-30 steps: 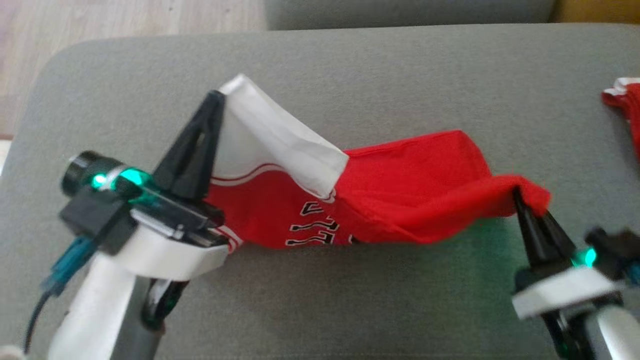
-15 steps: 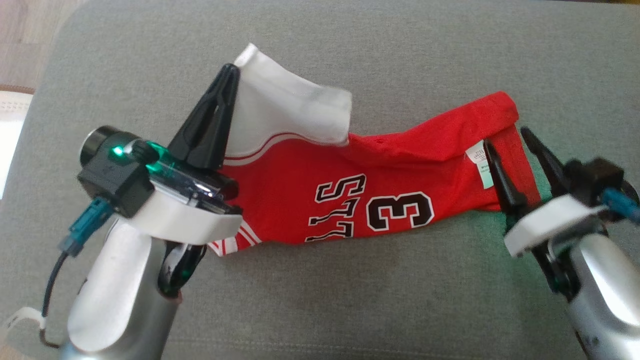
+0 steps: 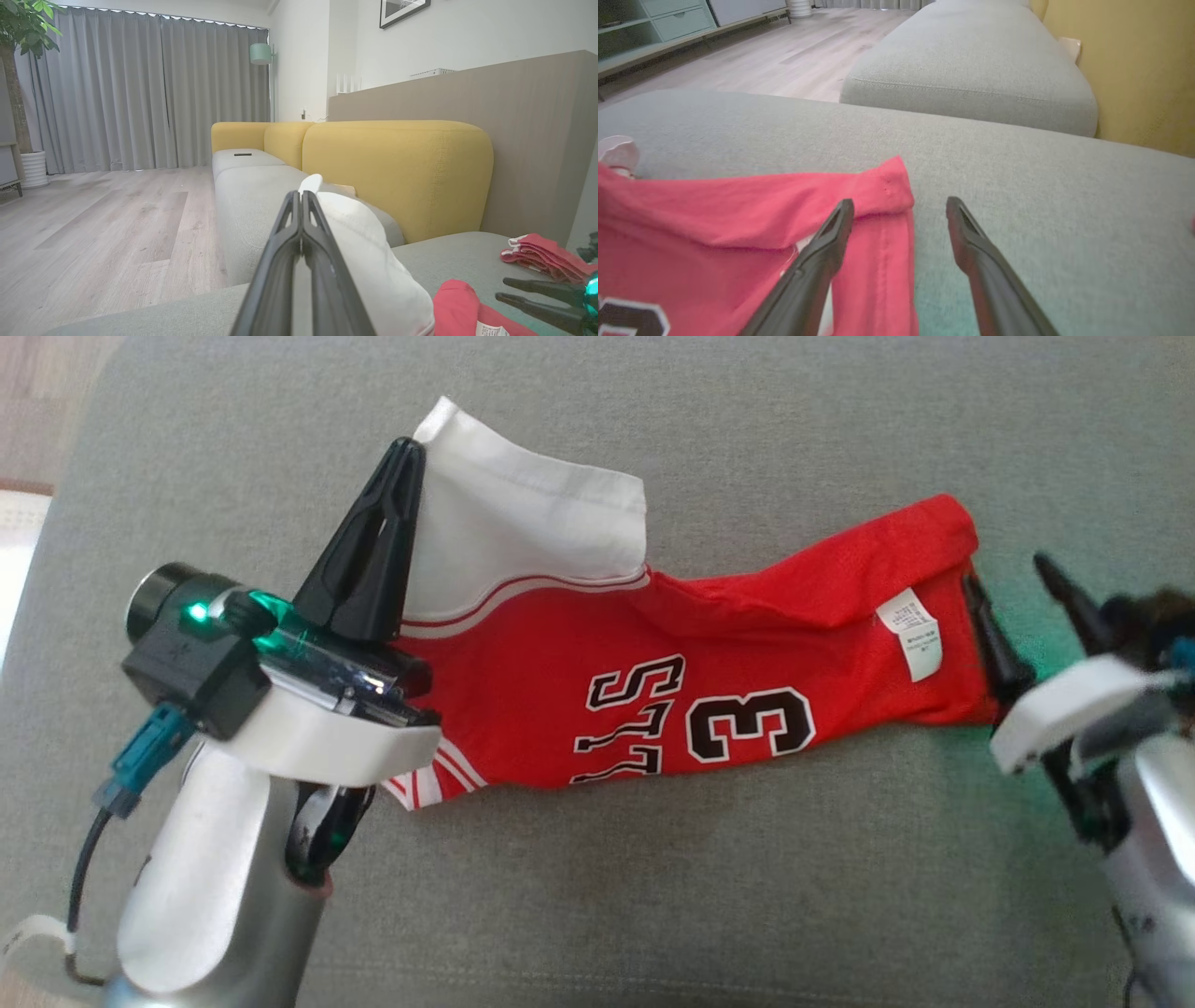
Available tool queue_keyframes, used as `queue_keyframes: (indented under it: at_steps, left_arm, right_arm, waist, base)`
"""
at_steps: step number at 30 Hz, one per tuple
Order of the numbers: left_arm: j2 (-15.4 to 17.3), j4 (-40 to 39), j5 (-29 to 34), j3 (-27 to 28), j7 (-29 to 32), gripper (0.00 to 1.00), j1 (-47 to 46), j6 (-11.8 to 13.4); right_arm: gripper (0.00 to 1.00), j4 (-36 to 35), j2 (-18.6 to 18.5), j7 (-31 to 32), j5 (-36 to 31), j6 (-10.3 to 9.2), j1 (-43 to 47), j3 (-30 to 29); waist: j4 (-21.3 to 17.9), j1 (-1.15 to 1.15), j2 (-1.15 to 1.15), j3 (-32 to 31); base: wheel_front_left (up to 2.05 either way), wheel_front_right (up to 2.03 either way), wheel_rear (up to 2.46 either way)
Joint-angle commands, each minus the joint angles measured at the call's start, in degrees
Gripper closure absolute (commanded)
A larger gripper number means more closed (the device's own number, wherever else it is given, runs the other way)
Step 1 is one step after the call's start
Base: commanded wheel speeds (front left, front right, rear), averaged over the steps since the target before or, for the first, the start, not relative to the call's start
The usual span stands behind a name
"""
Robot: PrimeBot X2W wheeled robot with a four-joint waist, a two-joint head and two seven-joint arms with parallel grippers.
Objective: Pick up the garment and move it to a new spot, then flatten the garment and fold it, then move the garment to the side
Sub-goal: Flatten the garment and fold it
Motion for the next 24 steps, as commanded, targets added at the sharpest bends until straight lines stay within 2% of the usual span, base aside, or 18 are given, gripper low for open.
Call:
queue_keyframes:
  at_steps: [1,7,15,16,17,18,19,20,24]
  left_arm:
    - [0.7,-2.1,0.7,2.1,-0.3,1.0,-2.4,-0.3]
    - [0.9,-2.1,0.4,1.0,-0.3,1.0,-3.4,-0.3]
    - [1.2,-2.0,0.2,0.5,-0.3,1.0,-3.9,-0.4]
    - [1.2,-2.0,0.2,0.5,-0.3,1.0,-3.9,-0.4]
    - [1.2,-2.0,0.2,0.4,-0.3,1.0,-4.0,-0.4]
    - [1.2,-2.0,0.3,0.4,-0.3,1.0,-4.0,-0.4]
    - [1.3,-1.9,0.3,0.3,-0.3,1.0,-4.0,-0.4]
    - [1.4,-1.8,0.3,0.3,-0.3,1.0,-4.0,-0.4]
    - [1.7,-1.2,0.3,0.7,-0.3,1.0,-3.8,-0.4]
  right_arm:
    - [0.0,-0.5,-1.5,0.3,-0.6,0.39,-1.9,0.3]
    - [0.0,7.3,-2.8,1.3,-1.5,0.39,-8.4,3.8]
    - [0.0,15.4,-2.6,-1.6,1.3,0.39,-14.0,10.6]
    - [0.05,16.1,-2.6,-2.1,1.5,0.39,-14.6,11.3]
    - [0.28,16.9,-2.5,-2.6,1.9,0.39,-15.1,11.9]
    - [0.67,17.6,-2.5,-3.0,2.2,0.39,-15.5,12.6]
    - [0.91,18.1,-2.5,-3.5,2.4,0.39,-15.9,13.3]
    - [1.0,18.8,-2.5,-3.8,2.7,0.39,-16.2,13.9]
    - [1.0,20.4,-2.8,-5.9,3.5,0.39,-17.1,15.6]
  waist:
    - [0.3,0.0,0.0,0.3]
    - [1.1,0.0,0.0,1.1]
    - [1.9,0.0,0.0,2.1]
    - [2.0,0.0,0.0,2.2]
    - [2.1,0.0,0.0,2.2]
    - [2.1,0.0,0.0,2.3]
    - [2.2,0.0,0.0,2.3]
    - [2.2,0.0,0.0,2.3]
    - [1.9,0.0,0.0,1.4]
  base:
    - [0.0,0.0,0.0]
    - [0.0,0.0,0.0]
    - [0.0,0.0,0.0]
    - [0.0,0.0,0.0]
    - [0.0,0.0,0.0]
    - [0.0,0.0,0.0]
    - [0.0,0.0,0.0]
    - [0.0,0.0,0.0]
    - [0.0,0.0,0.0]
